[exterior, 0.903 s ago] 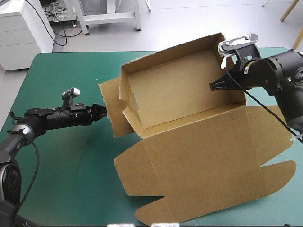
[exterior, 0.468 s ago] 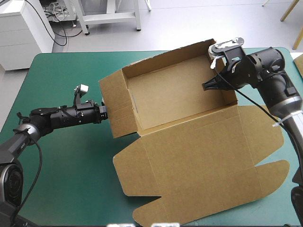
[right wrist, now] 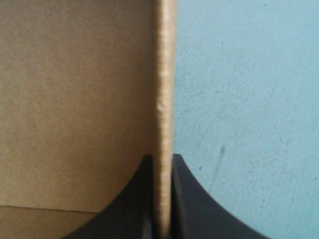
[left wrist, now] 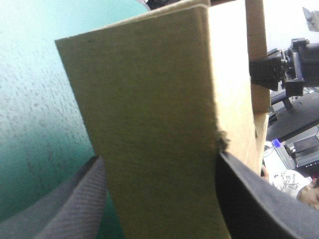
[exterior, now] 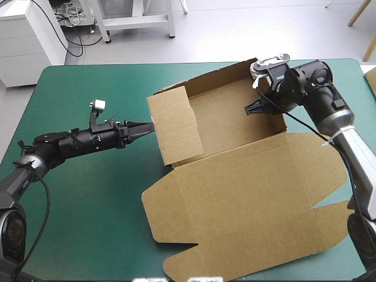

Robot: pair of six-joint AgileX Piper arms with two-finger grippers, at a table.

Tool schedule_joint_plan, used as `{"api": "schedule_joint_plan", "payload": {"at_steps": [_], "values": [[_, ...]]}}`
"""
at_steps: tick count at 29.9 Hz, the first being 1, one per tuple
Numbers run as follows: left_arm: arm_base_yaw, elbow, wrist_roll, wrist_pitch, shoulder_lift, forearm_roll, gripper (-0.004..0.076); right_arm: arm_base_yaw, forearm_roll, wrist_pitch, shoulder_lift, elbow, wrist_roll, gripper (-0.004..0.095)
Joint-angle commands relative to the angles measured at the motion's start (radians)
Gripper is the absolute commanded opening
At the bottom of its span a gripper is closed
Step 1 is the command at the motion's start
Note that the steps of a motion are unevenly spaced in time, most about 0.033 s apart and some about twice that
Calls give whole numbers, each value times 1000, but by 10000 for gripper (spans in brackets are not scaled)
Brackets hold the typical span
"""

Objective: Fold the box

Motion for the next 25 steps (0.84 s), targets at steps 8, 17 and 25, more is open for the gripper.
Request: {"api": "schedule_joint_plan", "payload": {"at_steps": [8,17,25], "values": [[-11,-32,-56,109,-63,-108,456,1,39,-92,-37,-29,15,-20],[-133,-241,-393,-147,-64,234,456,115,-108,-144,-32,-29,146,-16],[-260,-429,-876,-320,-64,778,327,130,-52,-154,-32,-29,183,-16]]}}
